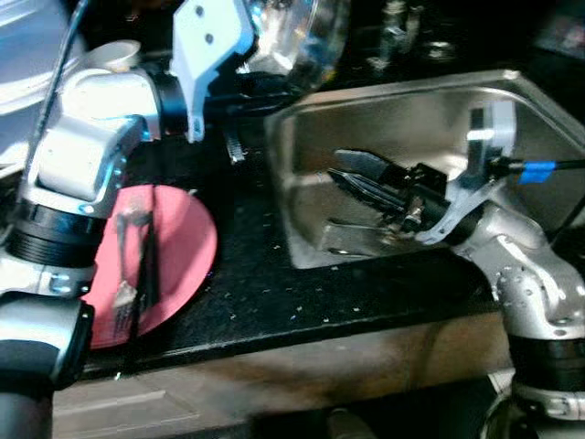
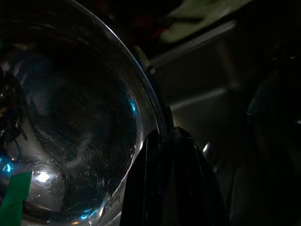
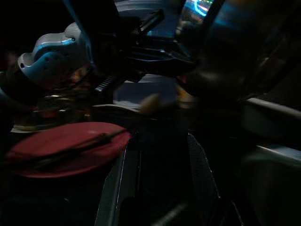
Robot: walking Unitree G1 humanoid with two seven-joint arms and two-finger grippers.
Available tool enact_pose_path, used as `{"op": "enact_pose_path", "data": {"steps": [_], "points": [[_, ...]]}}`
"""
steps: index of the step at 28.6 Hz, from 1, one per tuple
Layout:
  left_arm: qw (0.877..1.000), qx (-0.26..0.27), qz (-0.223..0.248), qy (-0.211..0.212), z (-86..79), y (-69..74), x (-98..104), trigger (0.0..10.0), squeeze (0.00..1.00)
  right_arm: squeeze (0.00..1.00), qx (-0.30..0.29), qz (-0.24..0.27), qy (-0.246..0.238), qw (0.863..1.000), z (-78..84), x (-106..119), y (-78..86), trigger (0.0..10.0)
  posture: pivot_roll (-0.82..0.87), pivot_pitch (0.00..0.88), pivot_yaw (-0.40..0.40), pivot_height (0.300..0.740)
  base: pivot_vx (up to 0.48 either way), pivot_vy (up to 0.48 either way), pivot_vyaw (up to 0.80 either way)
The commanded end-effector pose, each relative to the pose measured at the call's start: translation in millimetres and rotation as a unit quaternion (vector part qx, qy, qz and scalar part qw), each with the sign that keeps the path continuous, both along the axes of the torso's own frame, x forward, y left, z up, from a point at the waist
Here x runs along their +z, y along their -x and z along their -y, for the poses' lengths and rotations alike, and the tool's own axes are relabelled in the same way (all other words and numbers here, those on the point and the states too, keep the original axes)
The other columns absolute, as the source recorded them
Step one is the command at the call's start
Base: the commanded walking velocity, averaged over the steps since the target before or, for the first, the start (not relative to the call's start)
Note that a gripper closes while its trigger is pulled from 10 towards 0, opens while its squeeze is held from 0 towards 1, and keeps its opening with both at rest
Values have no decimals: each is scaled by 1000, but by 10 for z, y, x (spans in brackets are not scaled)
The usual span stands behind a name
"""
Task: Kitchen organization
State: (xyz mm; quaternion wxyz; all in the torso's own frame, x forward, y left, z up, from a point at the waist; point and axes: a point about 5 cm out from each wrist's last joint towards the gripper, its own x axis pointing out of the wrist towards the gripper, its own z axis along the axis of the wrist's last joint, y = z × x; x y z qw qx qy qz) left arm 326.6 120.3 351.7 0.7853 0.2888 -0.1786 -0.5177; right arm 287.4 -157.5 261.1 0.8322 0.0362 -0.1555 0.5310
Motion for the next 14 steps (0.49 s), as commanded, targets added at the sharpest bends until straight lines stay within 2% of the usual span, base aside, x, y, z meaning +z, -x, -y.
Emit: {"op": "enact_pose_path", "data": {"steps": [1, 8, 11, 14], "points": [[1000, -10, 10, -9, 2, 30, 8, 10000, 0, 0, 2, 1, 5, 1000, -31, -3, -1, 10000, -21, 115, 23, 740, 0, 0, -800], [999, -8, -15, -40, -11, -6, -158, 10000, 0, 0, -11, 3, 6, 1000, -2, 10, -24, 10000, -23, 114, 23, 740, 0, 0, -71], [996, -22, -49, -69, -3, -31, -358, 10000, 0, 0, -15, 5, 6, 1000, 7, 13, -19, 10000, -24, 112, 28, 740, 0, 0, 0], [994, -33, -64, -79, 18, -36, -458, 10000, 0, 0, -17, 6, 5, 1000, 13, 16, -17, 10000, -24, 111, 29, 740, 0, 0, 0]]}}
